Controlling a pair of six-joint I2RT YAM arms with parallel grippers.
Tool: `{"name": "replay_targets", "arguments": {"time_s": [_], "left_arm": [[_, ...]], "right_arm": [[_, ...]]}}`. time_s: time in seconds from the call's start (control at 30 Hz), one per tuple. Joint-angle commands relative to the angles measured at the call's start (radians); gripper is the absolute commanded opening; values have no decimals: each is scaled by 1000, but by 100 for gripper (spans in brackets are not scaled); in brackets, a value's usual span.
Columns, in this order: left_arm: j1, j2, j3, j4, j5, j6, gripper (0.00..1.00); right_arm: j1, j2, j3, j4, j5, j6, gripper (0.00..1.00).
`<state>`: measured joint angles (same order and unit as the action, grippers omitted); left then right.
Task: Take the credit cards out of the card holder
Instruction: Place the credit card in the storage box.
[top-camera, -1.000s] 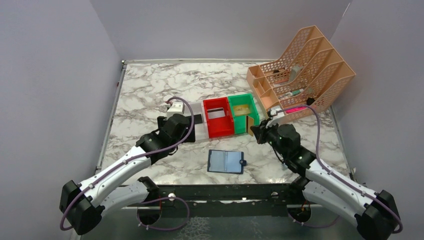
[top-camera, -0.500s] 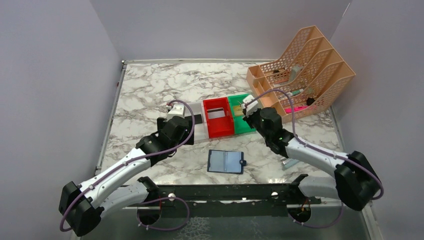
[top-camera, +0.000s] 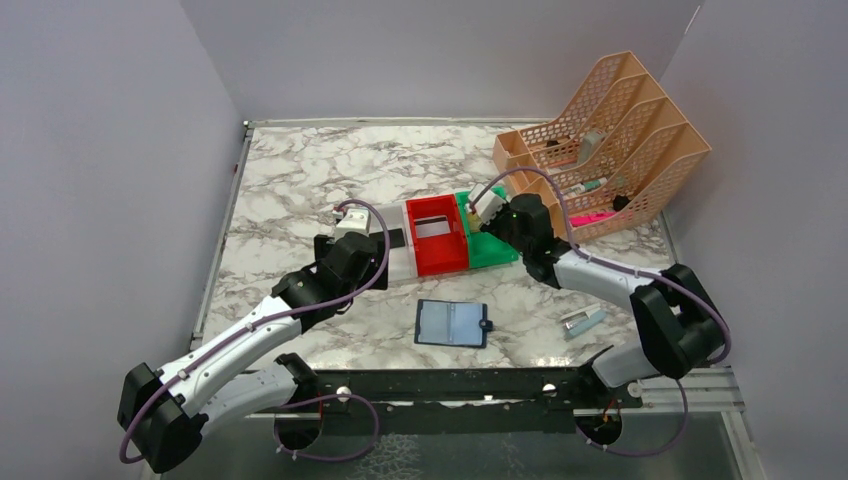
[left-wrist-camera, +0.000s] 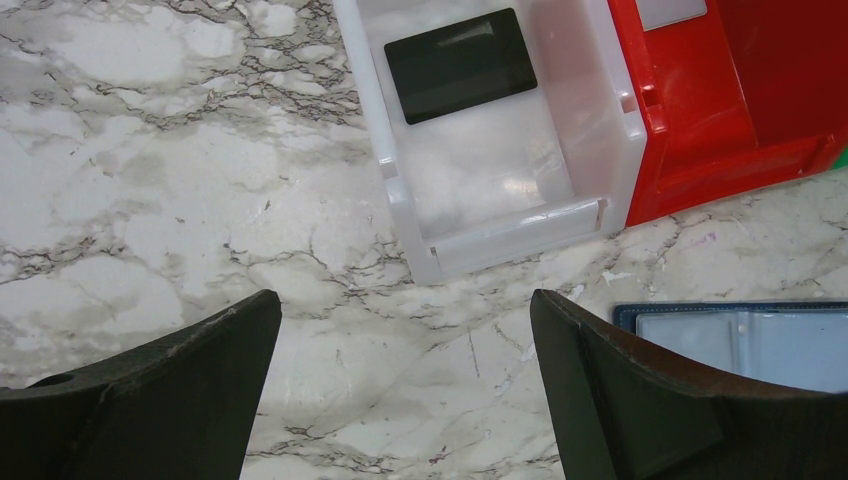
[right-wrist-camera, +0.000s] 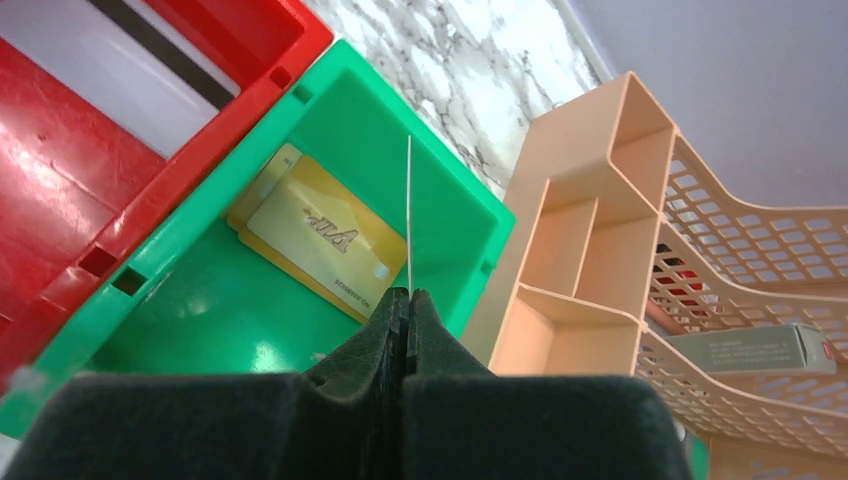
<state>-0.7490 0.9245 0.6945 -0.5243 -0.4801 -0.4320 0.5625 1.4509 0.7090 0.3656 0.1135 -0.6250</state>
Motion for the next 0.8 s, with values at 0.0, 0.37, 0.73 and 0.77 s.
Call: {"name": "replay_targets", "arguments": {"time_s": [0.0, 0.37, 0.73, 0.77], "left_arm": [[2, -11, 3, 17, -7, 4, 99], [3, -7, 3, 17, -8, -1, 99], [2, -11, 1, 17, -11, -2, 99], [4, -9, 0, 18, -10, -2, 99]], "right_arm": [[-15, 50, 18, 15, -99, -117, 1], [-18, 155, 76, 24, -82, -224, 1], [-19, 252, 72, 106, -63, -295, 1], [-18, 256, 75, 101, -60, -294, 1]]}}
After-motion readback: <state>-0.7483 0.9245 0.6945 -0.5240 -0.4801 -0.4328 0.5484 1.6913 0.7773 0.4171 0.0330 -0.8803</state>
